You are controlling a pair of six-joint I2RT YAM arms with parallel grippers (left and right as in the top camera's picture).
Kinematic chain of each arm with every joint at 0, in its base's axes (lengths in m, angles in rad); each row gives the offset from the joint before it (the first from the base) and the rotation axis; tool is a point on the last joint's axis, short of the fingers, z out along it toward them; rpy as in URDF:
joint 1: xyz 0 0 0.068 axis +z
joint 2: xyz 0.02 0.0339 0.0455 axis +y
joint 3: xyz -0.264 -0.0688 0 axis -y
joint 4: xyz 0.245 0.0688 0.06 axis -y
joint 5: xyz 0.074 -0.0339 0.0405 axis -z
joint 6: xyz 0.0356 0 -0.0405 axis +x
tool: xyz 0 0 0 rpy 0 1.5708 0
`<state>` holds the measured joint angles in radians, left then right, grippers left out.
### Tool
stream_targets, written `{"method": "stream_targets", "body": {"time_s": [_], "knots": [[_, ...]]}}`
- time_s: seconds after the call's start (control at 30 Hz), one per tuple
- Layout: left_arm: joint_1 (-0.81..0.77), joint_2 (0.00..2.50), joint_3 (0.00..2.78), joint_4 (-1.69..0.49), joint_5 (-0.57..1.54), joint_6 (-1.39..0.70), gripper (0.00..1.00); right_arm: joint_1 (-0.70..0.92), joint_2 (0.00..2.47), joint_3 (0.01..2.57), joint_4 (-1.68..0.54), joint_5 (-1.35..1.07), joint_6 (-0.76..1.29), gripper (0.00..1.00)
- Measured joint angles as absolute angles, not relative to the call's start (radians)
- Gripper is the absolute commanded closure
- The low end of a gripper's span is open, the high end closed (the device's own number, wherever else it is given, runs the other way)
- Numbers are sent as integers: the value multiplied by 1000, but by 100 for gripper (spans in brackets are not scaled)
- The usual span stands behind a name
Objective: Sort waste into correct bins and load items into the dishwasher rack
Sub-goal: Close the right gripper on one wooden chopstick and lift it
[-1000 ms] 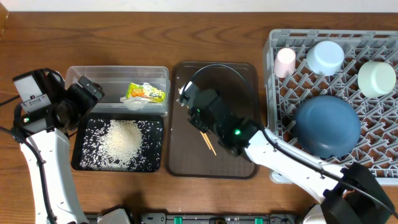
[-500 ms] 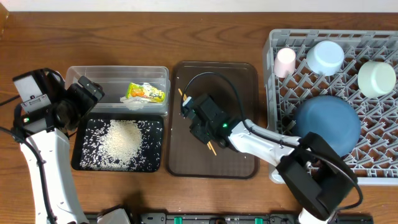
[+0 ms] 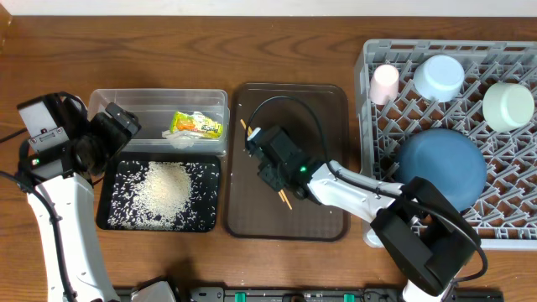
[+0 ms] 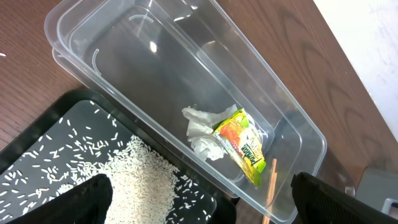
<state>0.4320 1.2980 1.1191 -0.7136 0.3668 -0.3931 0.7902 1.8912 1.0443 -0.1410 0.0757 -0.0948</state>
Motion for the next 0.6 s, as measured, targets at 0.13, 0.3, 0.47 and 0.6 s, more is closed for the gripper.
{"method": "stream_targets", "body": {"time_s": [0.13,0.3,0.47,0.6], "knots": [[432,1298,1119,-714,367,-393,5,785,1891,1044,-144,106,-95,70],[432,1298,1119,-714,367,-393,5,783,1891,1044,-146,100,-95,70],[432,1298,1119,-714,367,-393,5,783,1892,1044,-152,78,-94,70],[432,1298,1119,-714,367,-393,5,783,1892,1044,-165,72,-95,70]]}}
